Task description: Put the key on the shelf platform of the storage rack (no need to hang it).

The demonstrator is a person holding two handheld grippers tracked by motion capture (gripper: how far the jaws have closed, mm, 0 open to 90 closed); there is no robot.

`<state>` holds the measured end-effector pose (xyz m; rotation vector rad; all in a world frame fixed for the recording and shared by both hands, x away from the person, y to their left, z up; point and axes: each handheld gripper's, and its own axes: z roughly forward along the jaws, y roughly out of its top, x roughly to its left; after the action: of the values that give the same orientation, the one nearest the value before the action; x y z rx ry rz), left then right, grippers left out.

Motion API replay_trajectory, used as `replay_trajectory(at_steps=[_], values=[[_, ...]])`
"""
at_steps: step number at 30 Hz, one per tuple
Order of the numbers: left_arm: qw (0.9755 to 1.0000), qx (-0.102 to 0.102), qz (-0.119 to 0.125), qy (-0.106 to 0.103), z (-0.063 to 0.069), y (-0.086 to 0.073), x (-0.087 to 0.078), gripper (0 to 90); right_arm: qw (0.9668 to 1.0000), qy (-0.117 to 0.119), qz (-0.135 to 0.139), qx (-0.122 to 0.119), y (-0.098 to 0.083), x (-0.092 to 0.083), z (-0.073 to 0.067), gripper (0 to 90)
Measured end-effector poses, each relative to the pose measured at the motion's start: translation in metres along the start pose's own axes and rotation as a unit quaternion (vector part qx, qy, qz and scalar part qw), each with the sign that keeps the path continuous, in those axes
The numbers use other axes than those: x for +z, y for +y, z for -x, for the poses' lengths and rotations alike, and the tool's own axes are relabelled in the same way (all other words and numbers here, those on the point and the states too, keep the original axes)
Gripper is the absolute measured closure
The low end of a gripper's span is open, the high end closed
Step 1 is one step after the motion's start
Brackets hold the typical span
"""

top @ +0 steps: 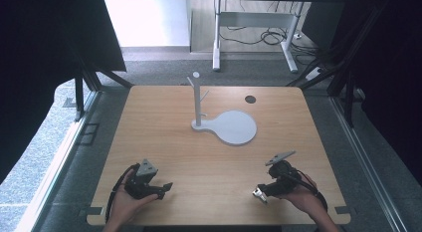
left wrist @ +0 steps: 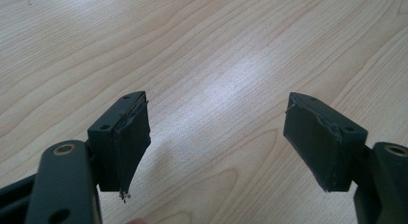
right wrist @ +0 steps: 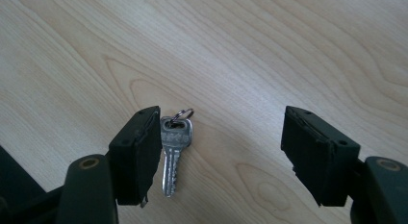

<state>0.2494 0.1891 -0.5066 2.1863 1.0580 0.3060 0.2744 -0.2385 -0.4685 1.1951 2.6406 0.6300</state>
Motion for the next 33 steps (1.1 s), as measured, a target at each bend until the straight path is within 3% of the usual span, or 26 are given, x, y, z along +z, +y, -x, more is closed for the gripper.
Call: replay_trajectory(at_steps=[9,33], values=[[1.0000,-0.001,0.002,0.001,-0.001,0.000,0.000,24.6,0.9996,0.007,-0.024,-0.016,-0.002,0.017,-0.009,32.8],[1.0000,-0.005,0.004,0.001,-0.003,-0.001,-0.001,24.7,0.9983,0.020,-0.049,-0.025,-0.007,0.035,-0.018,44.6]])
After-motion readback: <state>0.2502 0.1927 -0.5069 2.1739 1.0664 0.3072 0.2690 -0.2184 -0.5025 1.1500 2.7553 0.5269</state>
